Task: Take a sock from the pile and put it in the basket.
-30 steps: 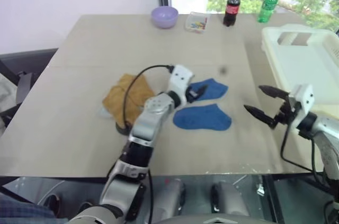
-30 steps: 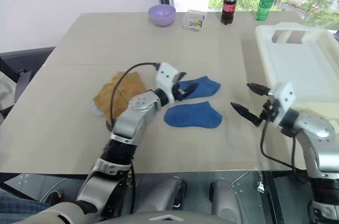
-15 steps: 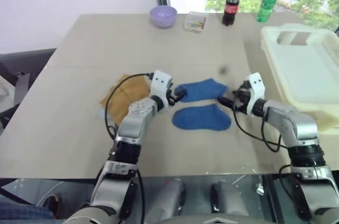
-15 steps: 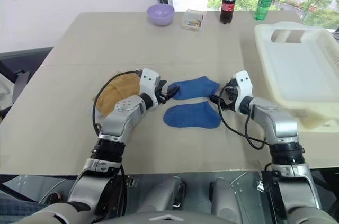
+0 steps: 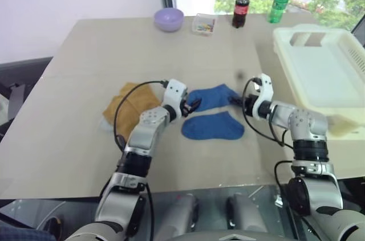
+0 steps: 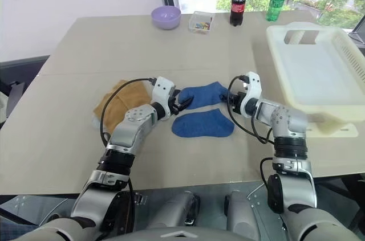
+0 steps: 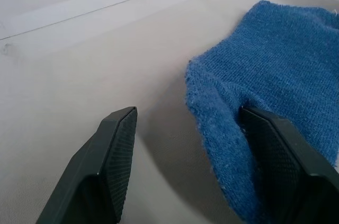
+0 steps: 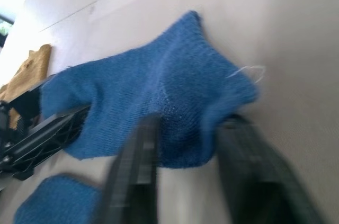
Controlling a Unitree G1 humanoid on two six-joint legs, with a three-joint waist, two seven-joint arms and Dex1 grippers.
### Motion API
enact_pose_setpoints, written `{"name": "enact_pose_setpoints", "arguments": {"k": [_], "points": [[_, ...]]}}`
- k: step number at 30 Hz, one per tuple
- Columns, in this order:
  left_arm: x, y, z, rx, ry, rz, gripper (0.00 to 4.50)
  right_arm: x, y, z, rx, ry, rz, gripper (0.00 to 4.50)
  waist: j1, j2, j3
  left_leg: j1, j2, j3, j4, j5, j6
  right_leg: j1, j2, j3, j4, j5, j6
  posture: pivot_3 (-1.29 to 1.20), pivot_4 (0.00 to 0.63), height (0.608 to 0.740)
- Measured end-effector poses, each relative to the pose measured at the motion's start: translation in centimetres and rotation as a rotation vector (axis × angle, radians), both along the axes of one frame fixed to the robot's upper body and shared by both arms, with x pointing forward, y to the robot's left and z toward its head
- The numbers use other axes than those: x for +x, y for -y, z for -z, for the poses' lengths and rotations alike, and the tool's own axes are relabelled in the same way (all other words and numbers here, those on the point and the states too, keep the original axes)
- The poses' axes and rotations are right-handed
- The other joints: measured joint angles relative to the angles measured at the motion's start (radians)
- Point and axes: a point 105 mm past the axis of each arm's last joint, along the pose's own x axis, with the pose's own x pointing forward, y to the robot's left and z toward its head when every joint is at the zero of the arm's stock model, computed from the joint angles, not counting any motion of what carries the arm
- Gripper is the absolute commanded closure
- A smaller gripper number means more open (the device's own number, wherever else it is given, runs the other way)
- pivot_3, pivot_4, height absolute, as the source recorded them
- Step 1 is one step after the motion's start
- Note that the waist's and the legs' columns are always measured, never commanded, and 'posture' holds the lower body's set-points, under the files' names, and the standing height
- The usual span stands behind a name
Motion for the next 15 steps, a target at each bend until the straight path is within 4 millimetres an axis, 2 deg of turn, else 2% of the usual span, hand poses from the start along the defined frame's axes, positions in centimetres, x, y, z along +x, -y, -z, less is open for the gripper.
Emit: {"name": "enact_pose_setpoints", "arguments": {"k": [1, 4, 9, 12, 14, 15], "points": [[-0.1, 0.1, 0.0, 0.005, -0.011, 0.010, 1.44, 0.1, -0.1, 0.1, -0.005, 0.003, 0.000, 4.50, -0.001, 0.001, -0.001, 0.000, 0.000, 0.000, 0.000, 0.000, 0.000, 0.000, 0.000, 0.000, 0.000, 0.000, 0.000, 0.00, 0.150, 0.740], [-0.5, 0.5, 0.2, 0.002, -0.040, 0.024, 2.31, 0.2, -0.3, 0.1, -0.016, 0.010, -0.001, 4.50, -0.001, 0.001, -0.005, 0.000, 0.000, 0.000, 0.000, 0.000, 0.000, 0.000, 0.000, 0.000, 0.000, 0.000, 0.000, 0.00, 0.150, 0.740], [-1.1, 0.7, -0.1, -0.060, -0.094, 0.024, 2.31, 0.3, -0.3, 0.1, -0.020, 0.017, 0.001, 4.50, -0.002, 0.001, -0.006, 0.000, 0.000, 0.000, 0.000, 0.000, 0.000, 0.000, 0.000, 0.000, 0.000, 0.000, 0.000, 0.00, 0.150, 0.740], [-1.3, 0.6, 0.0, -0.049, -0.109, 0.032, 3.15, 0.3, -0.3, 0.2, -0.024, 0.024, 0.001, 4.50, -0.003, 0.001, -0.006, 0.000, 0.000, 0.000, 0.000, 0.000, 0.000, 0.000, 0.000, 0.001, 0.000, 0.000, 0.000, 0.00, 0.150, 0.740], [-1.4, 0.4, 0.1, -0.033, -0.117, 0.037, 4.10, 0.2, -0.4, 0.2, -0.026, 0.026, 0.001, 4.50, -0.002, 0.001, -0.007, 0.000, 0.000, 0.000, 0.000, 0.000, 0.000, 0.000, 0.000, 0.001, 0.000, 0.000, 0.000, 0.00, 0.150, 0.740], [-1.4, 0.5, 0.2, -0.028, -0.119, 0.046, 4.43, 0.2, -0.4, 0.3, -0.028, 0.026, -0.001, 4.50, -0.002, 0.001, -0.007, 0.000, 0.000, 0.000, 0.000, 0.000, 0.000, 0.000, 0.000, 0.001, 0.000, 0.000, 0.000, 0.00, 0.150, 0.740]]}}
